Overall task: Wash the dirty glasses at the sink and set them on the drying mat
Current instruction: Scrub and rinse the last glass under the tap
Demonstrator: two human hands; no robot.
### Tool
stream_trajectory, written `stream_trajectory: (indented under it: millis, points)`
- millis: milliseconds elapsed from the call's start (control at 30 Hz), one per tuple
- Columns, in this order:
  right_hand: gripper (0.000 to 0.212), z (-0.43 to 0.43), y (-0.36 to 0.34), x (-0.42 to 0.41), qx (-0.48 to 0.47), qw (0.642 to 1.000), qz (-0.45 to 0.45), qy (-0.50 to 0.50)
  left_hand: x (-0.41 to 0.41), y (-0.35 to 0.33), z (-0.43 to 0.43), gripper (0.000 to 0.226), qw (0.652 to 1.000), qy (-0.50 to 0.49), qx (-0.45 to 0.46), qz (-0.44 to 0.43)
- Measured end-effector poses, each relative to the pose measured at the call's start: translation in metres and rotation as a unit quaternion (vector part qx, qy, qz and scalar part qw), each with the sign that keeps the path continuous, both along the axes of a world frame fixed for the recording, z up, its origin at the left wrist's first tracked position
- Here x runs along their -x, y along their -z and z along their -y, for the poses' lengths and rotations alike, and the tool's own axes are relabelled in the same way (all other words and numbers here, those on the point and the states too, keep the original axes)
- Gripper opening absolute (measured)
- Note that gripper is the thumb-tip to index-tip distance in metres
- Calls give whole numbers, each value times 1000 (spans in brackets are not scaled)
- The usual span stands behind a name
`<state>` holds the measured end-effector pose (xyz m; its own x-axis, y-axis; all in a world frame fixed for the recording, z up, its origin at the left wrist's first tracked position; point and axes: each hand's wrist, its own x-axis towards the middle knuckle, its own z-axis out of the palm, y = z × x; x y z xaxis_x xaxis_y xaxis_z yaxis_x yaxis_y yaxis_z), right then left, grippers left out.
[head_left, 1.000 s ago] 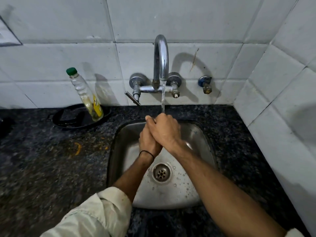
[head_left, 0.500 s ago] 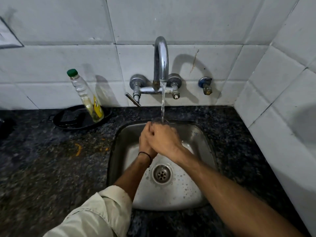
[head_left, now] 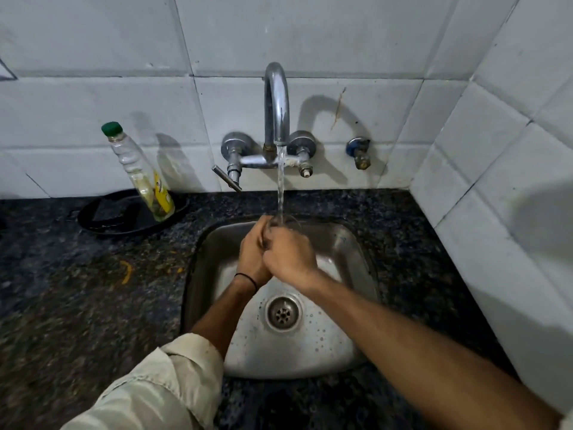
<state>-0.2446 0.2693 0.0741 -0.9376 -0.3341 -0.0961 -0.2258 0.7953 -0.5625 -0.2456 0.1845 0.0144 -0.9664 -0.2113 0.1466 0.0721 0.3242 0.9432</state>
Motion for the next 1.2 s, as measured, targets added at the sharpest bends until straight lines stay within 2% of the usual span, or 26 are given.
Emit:
stream_trajectory:
  millis: [33, 67, 100, 133, 200, 233, 267, 333, 400, 467, 533, 600, 633, 700, 733, 767, 800, 833, 900, 967, 1000, 1067, 1100, 1133, 1200]
  points:
    - [19, -2, 8, -5, 43, 999, -25, 1, 0, 1, 4, 14, 1000, 0, 0, 2]
    - [26, -10, 15, -7, 82, 995, -36, -35, -2, 0, 9, 17, 1000, 10, -3, 5]
    - [37, -24, 18, -5, 75, 990, -56, -105, -5, 0, 14, 28, 1000, 24, -7, 9]
    - [48, -38, 17, 4, 7, 975, -93, -202, -8, 1, 19, 41, 999, 37, -14, 18]
    - [54, -59, 8, 29, -182, 891, -190, -369, -13, 1, 21, 59, 996, 70, -12, 45]
    - [49, -64, 4, 39, -238, 855, -206, -412, -14, 2, 18, 63, 995, 84, -2, 57]
    - [43, -61, 0, 41, -267, 841, -199, -426, -14, 2, 14, 64, 994, 87, 6, 66]
    - [34, -47, 0, 37, -255, 873, -145, -391, -13, 2, 9, 58, 996, 64, 12, 60]
    - [26, -31, 2, 29, -198, 933, -51, -295, -12, 2, 7, 40, 998, 47, 13, 30]
    - [18, -15, 9, 21, -113, 974, 37, -193, -12, 2, 9, 27, 997, 45, 54, 19]
    - [16, -3, 22, 12, -24, 995, 43, -82, -10, 2, 13, 21, 996, 32, 85, 25]
    - [21, 1, 37, -3, 116, 993, 11, 5, -9, -1, 15, 13, 996, 16, 78, 31]
    - [20, -3, 45, -8, 165, 986, -25, 8, -8, -2, 17, 12, 996, 9, 80, 35]
    - [10, -15, 57, -11, 158, 975, -150, -32, -7, -6, 19, 13, 993, 17, 104, 51]
    - [9, -22, 63, -9, 140, 971, -190, -43, -6, -6, 21, 15, 990, 28, 120, 62]
    - [13, -28, 67, -5, 143, 970, -190, -52, -6, -6, 22, 21, 987, 43, 139, 73]
    - [17, -31, 67, -3, 163, 975, -139, -56, -6, -5, 23, 26, 981, 55, 164, 86]
    - [22, -29, 64, -2, 204, 977, -46, -50, -7, -3, 22, 32, 973, 61, 200, 100]
    - [43, -19, 57, 5, 257, 957, 139, 6, -10, -3, 17, 40, 955, 49, 262, 131]
    - [58, -8, 50, 10, 232, 953, 182, 62, -14, -5, 12, 39, 950, 27, 266, 160]
    - [56, -3, 48, 11, 232, 951, 181, 96, -15, -7, 10, 40, 948, 19, 264, 177]
    - [47, 0, 51, 12, 284, 924, 172, 189, -17, -12, 10, 51, 931, 28, 298, 207]
    - [41, 0, 53, 10, 324, 897, 179, 243, -17, -17, 10, 57, 912, 44, 342, 221]
    - [34, 1, 58, 6, 376, 851, 206, 302, -17, -22, 11, 61, 885, 58, 399, 231]
    - [17, 6, 71, -4, 478, 717, 292, 414, -15, -32, 11, 63, 822, 86, 504, 251]
